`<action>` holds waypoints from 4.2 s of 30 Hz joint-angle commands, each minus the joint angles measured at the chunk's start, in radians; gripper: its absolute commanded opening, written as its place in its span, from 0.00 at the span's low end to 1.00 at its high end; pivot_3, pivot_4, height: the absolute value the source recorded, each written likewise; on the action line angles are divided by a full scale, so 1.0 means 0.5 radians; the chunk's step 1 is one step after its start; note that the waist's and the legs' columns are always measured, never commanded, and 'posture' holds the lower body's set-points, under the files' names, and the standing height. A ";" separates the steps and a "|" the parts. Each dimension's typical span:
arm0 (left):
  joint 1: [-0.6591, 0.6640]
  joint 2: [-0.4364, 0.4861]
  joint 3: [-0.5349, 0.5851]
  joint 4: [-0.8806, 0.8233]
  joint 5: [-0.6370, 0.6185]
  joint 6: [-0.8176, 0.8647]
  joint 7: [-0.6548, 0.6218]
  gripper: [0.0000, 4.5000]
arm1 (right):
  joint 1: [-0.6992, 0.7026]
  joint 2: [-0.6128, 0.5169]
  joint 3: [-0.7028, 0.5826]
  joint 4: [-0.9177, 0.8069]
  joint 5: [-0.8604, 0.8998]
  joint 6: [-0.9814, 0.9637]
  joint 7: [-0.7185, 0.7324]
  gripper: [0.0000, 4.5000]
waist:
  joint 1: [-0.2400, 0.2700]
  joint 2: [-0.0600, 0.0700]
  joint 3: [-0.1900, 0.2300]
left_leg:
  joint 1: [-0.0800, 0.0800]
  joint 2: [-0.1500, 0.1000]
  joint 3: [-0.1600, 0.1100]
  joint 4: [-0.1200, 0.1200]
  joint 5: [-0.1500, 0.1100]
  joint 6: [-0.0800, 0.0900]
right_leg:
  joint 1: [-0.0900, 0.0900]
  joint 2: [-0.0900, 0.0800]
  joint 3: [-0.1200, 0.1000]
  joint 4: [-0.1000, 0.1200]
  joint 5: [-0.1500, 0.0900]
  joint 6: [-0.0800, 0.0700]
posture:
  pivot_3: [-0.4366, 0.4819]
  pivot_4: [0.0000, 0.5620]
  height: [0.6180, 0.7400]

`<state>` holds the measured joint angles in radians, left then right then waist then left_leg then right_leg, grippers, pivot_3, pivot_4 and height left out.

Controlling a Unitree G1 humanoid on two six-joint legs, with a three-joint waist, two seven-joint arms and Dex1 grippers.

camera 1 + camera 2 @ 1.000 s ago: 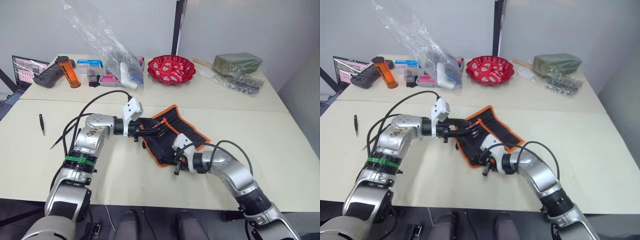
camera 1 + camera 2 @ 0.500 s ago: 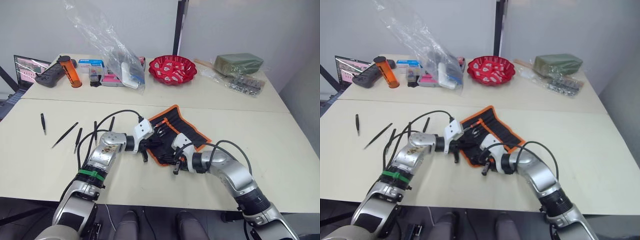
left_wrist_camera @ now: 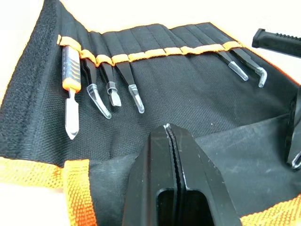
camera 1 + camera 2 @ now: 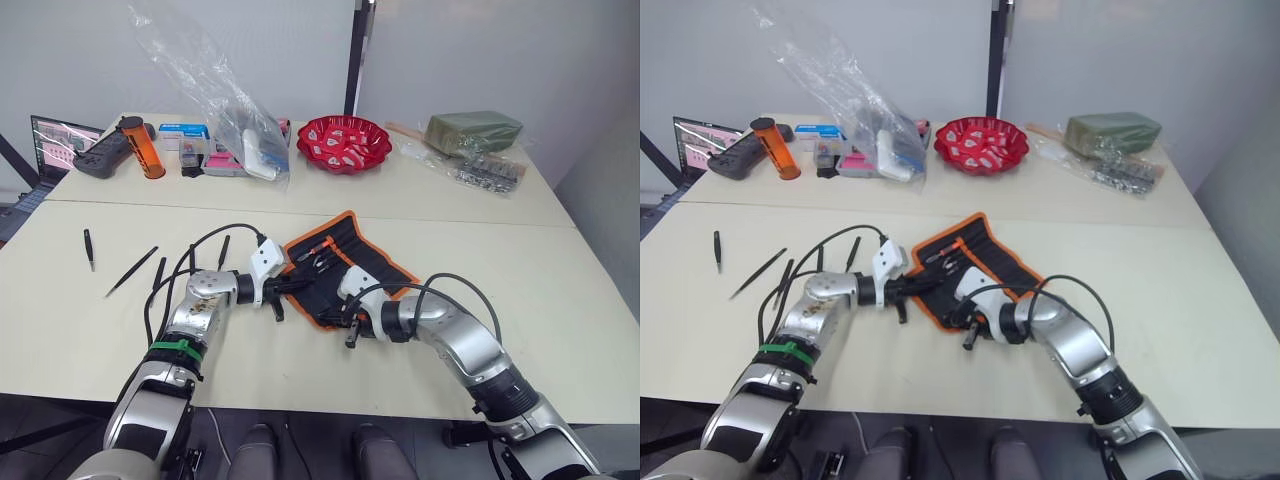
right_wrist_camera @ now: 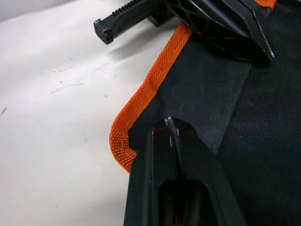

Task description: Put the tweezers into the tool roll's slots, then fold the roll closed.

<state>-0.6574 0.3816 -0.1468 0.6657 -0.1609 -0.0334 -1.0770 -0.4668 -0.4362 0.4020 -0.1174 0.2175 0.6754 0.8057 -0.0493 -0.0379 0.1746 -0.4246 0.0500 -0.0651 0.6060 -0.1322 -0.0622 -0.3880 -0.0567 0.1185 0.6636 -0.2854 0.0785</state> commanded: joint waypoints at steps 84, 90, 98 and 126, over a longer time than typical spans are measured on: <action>0.146 0.123 0.106 -0.061 0.067 -0.026 0.164 0.00 | 0.128 0.118 -0.005 0.619 -0.054 -0.483 0.661 0.00 | 0.013 0.008 -0.014 | 0.001 0.000 0.002 -0.017 -0.001 -0.001 | 0.000 -0.002 -0.001 -0.017 -0.002 0.000 | 0.48 0.27 0.91; 0.127 0.177 0.197 -0.058 -0.037 0.022 0.061 0.00 | 0.215 0.109 -0.155 0.329 0.135 -0.500 0.696 0.00 | 0.014 0.008 -0.014 | 0.000 0.000 0.002 -0.018 -0.001 -0.001 | -0.001 -0.002 -0.001 -0.018 -0.002 0.000 | 0.48 0.27 0.91; 0.032 0.251 0.484 -0.143 -0.292 0.129 0.000 0.00 | 0.319 0.037 -0.462 -0.304 0.650 -0.139 0.630 0.00 | 0.012 0.006 -0.008 | -0.015 0.000 0.002 -0.019 0.000 -0.001 | -0.016 -0.002 -0.001 -0.016 -0.001 -0.001 | 0.48 0.27 0.91; 1.936 0.391 1.969 -2.080 -0.888 0.875 0.694 1.00 | -0.518 -0.329 -0.601 0.857 0.464 -0.474 1.115 0.99 | -0.044 -0.005 0.007 | -0.016 0.005 0.019 -0.028 0.000 -0.001 | -0.029 -0.005 0.007 -0.024 0.002 -0.008 | 0.48 0.27 0.91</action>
<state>0.2732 0.5942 0.7696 -0.2994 -0.5747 0.4178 -0.7564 -0.6807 -0.6141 0.0924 0.2847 0.4520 0.4685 1.3165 -0.0711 -0.0406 0.1782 -0.4325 0.0530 -0.0554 0.5916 -0.1324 -0.0625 -0.4027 -0.0592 0.1221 0.6509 -0.2842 0.0740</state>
